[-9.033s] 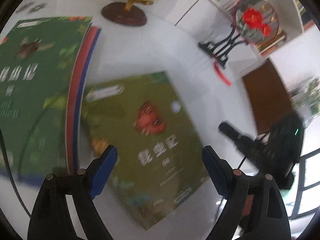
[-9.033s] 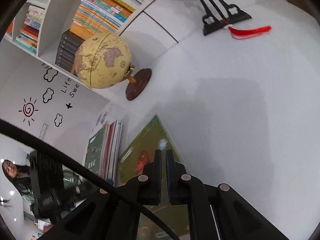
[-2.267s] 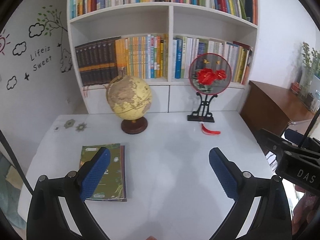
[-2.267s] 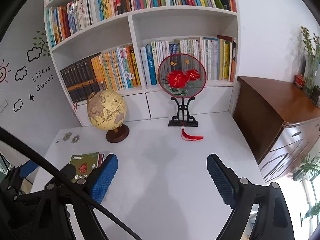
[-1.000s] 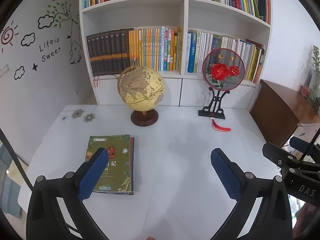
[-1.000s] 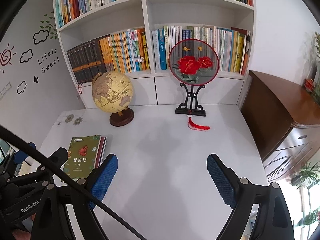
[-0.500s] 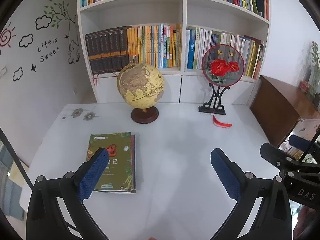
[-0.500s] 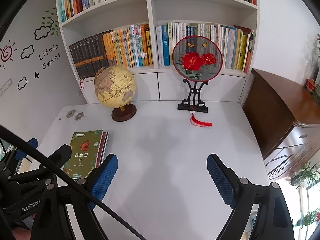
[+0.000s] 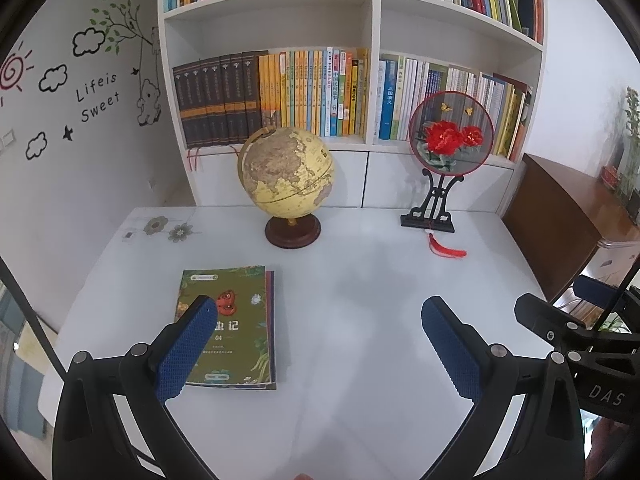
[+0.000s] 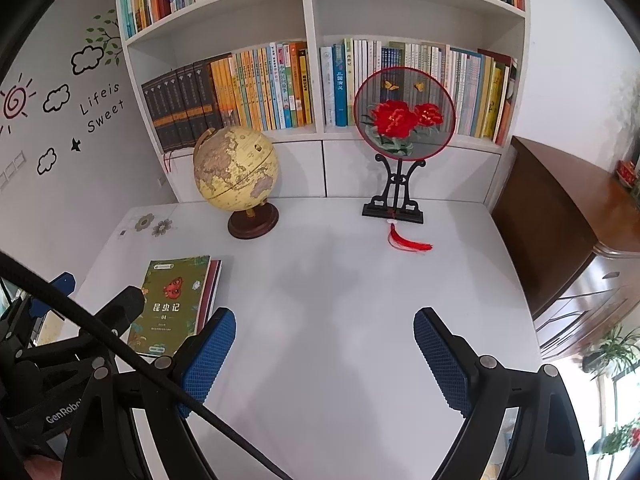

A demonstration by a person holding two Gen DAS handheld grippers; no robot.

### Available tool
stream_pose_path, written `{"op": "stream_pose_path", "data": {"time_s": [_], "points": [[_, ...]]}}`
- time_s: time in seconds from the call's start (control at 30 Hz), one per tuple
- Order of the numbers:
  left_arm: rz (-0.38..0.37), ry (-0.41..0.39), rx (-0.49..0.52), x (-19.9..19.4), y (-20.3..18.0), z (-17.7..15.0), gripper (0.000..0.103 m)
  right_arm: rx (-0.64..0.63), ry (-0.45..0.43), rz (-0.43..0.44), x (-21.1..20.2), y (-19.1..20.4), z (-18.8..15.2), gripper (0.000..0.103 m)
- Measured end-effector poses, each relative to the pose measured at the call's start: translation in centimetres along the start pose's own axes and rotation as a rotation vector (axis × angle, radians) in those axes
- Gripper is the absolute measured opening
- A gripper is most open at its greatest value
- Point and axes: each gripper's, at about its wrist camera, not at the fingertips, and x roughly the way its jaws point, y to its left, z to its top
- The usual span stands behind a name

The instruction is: Organize books

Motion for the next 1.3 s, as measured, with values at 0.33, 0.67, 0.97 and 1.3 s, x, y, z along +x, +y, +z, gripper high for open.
{"op": "stream_pose_path", "data": {"time_s": [0.33, 0.67, 0.97, 1.3], "points": [[-0.003, 0.004, 0.011, 0.4, -0.3, 0.3, 0.102, 0.006, 0.003, -0.006, 0.3, -0.2, 0.3, 0.090], [0.018, -0.032, 0.021, 0.3, -0.6, 0.8, 0.102, 0.021, 0.018, -0.001, 1.0, -0.6, 0.5, 0.090], [0.029, -0.030, 0.031, 0.8, -0.8, 1.0, 0.102, 0.032, 0.029, 0.003, 1.5, -0.9, 0.6, 0.090], [0.019, -0.012, 0.028, 1.5, -0.8, 1.2, 0.102, 0.035, 0.042, 0.001, 2.1, -1.1, 0.8, 0.090]]}}
